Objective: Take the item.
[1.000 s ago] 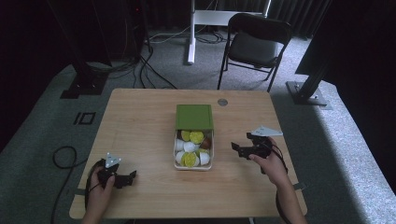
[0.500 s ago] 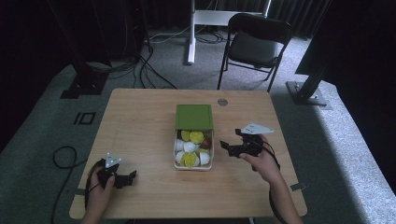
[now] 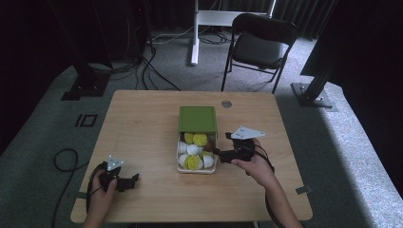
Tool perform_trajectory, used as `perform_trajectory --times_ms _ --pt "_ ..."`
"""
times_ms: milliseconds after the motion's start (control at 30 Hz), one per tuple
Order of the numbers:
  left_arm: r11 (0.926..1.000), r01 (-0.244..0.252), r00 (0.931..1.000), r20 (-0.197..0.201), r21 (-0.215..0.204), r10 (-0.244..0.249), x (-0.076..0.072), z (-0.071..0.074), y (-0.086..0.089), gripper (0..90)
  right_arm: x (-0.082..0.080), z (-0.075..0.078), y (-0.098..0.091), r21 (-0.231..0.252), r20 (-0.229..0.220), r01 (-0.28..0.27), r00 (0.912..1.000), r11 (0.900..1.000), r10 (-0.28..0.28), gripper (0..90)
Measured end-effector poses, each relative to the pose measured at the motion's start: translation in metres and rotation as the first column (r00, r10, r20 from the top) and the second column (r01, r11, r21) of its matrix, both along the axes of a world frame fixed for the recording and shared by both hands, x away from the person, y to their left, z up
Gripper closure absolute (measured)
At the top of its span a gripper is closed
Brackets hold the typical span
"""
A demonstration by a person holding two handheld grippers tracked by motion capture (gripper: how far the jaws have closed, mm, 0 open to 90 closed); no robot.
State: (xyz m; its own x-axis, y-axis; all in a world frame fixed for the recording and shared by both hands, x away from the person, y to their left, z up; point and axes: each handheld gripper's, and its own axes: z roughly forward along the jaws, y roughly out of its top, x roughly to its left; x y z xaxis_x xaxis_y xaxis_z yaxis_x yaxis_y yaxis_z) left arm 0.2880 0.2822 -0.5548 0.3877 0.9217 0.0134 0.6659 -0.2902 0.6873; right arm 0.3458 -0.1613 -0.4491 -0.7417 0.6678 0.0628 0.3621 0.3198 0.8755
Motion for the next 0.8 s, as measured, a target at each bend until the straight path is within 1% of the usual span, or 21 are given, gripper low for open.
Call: perform_trajectory --times_ms 67,367,467,567,667,733,800 --pt "1.0 0.0 1.0 0.0 0.0 0.0 0.0 0.0 0.0 1.3 -0.001 0.0 0.005 -0.003 0.005 -0.012 0.9999 0.9999 0.012 17.3" --pt "1.0 0.0 1.0 0.0 0.0 0.0 0.0 0.0 0.0 1.3 -0.009 -0.002 0.029 -0.01 -0.008 -0.073 0.9973 0.9973 0.072 17.4" --pt "1.0 0.001 1.0 0.001 0.002 -0.001 0.0 0.0 0.0 1.3 -0.013 -0.005 0.037 -0.013 -0.009 -0.086 0.9963 0.9962 0.086 19.8" --pt "1.0 0.001 1.0 0.001 0.001 -0.001 0.0 0.0 0.0 1.3 -0.016 -0.008 0.045 -0.028 -0.007 -0.1 0.995 0.9946 0.099 20.5" --pt "1.0 0.001 1.0 0.0 0.001 -0.001 0.0 0.0 0.0 1.3 -0.019 -0.013 0.052 -0.032 -0.02 -0.111 0.9937 0.9933 0.11 20.5" --pt "1.0 0.0 1.0 0.0 0.0 0.0 0.0 0.0 0.0 1.4 -0.021 -0.017 0.057 -0.04 -0.028 -0.118 0.9927 0.9922 0.117 22.9" --pt "1.0 -0.001 1.0 0.001 -0.002 0.001 0.0 0.0 0.0 1.3 -0.023 -0.02 0.06 -0.045 -0.028 -0.119 0.9927 0.9919 0.117 23.4"
